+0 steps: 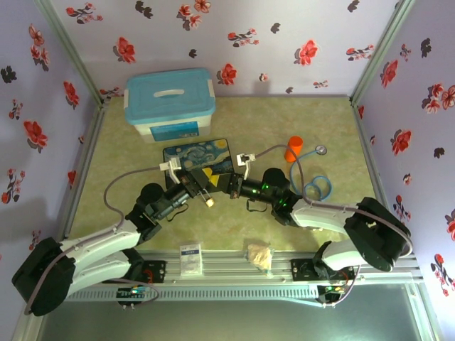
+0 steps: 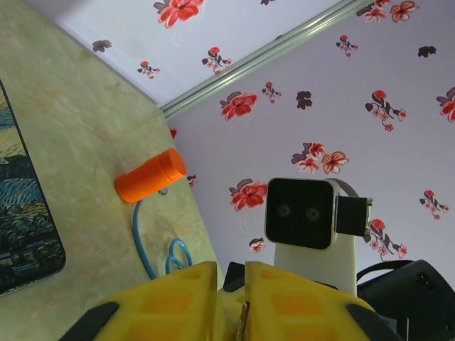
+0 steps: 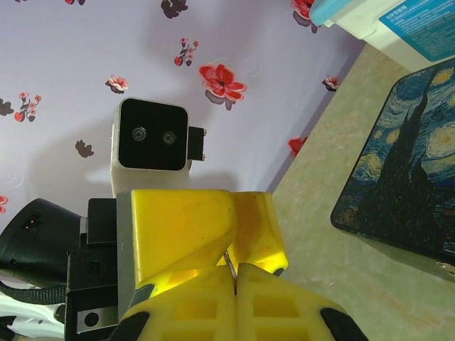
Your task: Unlock the padlock with the key
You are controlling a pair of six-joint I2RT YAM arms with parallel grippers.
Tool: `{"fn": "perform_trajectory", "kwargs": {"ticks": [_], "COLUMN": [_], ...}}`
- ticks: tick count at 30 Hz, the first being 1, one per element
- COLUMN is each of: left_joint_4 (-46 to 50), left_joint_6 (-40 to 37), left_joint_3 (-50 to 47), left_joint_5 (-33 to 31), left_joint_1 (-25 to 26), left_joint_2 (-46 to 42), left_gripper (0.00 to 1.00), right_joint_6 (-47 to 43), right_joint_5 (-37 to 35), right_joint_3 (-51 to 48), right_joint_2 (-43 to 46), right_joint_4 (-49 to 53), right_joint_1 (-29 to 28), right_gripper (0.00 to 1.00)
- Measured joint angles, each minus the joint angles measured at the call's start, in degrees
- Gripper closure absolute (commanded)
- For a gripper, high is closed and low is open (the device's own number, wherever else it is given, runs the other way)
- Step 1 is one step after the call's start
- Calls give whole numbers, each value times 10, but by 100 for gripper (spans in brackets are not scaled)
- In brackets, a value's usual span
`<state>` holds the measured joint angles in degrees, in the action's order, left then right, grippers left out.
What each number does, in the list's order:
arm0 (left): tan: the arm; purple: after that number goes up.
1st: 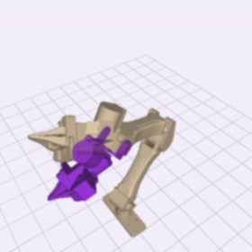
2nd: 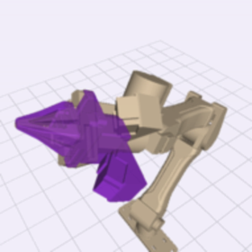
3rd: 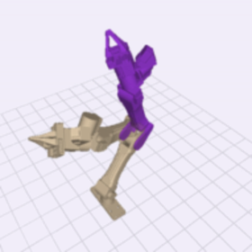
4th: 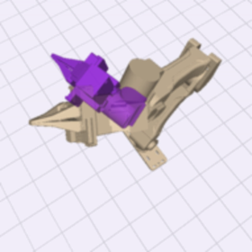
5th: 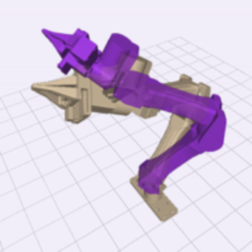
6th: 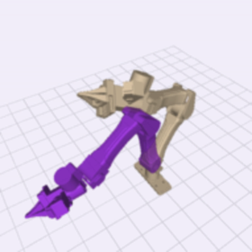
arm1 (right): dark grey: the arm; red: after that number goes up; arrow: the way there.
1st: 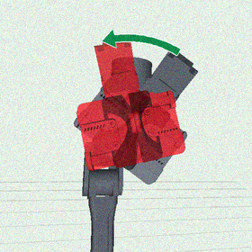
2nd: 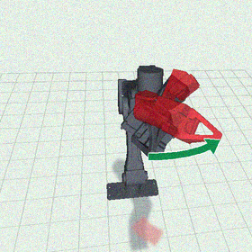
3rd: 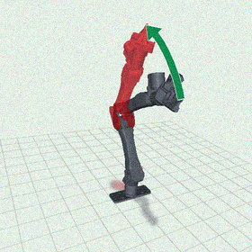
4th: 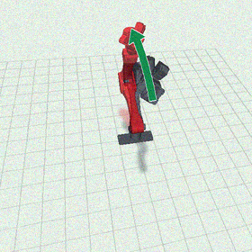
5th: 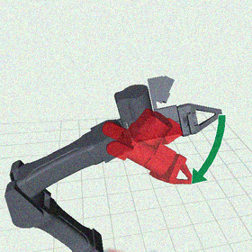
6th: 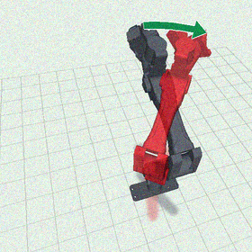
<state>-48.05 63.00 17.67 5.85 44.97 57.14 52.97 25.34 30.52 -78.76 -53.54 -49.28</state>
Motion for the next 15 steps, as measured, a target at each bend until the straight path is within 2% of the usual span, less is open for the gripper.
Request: {"fn": "perform_trajectory", "kwargs": {"ticks": [3, 4, 5, 6, 7, 8, 9, 11, 15], "left_joint_4": [3, 3, 5, 6, 6, 6, 6, 1, -3], "left_joint_6": [-1, 0, -2, -1, -1, -1, 1, 5, 16], "left_joint_3": [0, 0, 0, -1, -1, -1, -1, -3, -9], "left_joint_5": [2, 3, 3, 3, 3, 3, 2, 2, -2], "left_joint_1": [0, 0, 0, 0, 0, 0, 0, 0, 0], "left_joint_2": [-1, -1, -1, -1, -1, -1, -2, -6, -10], "left_gripper": [100, 100, 100, 100, 100, 100, 100, 100, 100], "right_joint_6": [0, 0, 0, 1, 2, 1, 1, 2, 15], "right_joint_5": [2, 2, 2, 2, 2, 2, 2, 1, 4], "right_joint_3": [0, 0, 0, 0, 0, 0, 0, -6, -9], "right_joint_2": [0, 0, 0, 0, 0, 0, 0, 0, -10], "right_joint_4": [7, 8, 10, 12, 12, 12, 12, 7, -32], "right_joint_1": [0, 0, 0, 0, 0, 0, 0, 0, 0], "right_gripper": [100, 100, 92, 70, 52, 41, 38, 39, 48]}}
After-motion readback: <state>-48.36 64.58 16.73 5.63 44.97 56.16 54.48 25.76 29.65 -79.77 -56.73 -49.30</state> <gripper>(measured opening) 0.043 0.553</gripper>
